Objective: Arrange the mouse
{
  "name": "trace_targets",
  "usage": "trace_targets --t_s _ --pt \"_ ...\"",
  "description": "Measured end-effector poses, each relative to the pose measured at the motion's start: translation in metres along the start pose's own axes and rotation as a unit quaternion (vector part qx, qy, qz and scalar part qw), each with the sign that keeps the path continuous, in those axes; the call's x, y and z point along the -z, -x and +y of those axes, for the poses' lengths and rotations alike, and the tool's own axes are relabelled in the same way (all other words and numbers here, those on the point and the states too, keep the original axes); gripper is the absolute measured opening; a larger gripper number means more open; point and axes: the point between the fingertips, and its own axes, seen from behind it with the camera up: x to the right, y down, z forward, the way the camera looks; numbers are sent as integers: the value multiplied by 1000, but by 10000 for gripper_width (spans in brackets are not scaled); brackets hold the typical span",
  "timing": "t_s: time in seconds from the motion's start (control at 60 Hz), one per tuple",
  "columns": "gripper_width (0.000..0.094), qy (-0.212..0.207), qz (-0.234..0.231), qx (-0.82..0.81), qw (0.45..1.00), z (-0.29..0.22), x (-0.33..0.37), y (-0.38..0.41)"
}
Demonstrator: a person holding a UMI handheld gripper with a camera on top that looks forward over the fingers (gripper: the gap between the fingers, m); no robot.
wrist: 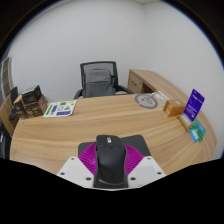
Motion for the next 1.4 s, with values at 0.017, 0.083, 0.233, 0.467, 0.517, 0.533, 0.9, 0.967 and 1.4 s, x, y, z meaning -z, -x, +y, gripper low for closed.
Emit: trace_targets --t_s 0.017,0.083,0.233,0.467,0.517,0.533,0.9,0.967,1.4 --pt "328 3 -3 -3 1000 6 -5 0" --pt "345 16 -5 4 1000 30 -25 -4" --pt "367 44 6 16 999 76 -57 -12" --pt "827 27 8 -3 1000 73 -52 -20" --pt "867 24 14 -6 1000 65 -41 -25" --pt "873 24 15 -8 1000 62 -35 -24" --pt "864 5 12 12 1000 27 208 -14" --pt "863 6 9 6 1000 32 245 -11" --pt "861 18 3 20 1000 68 327 -13"
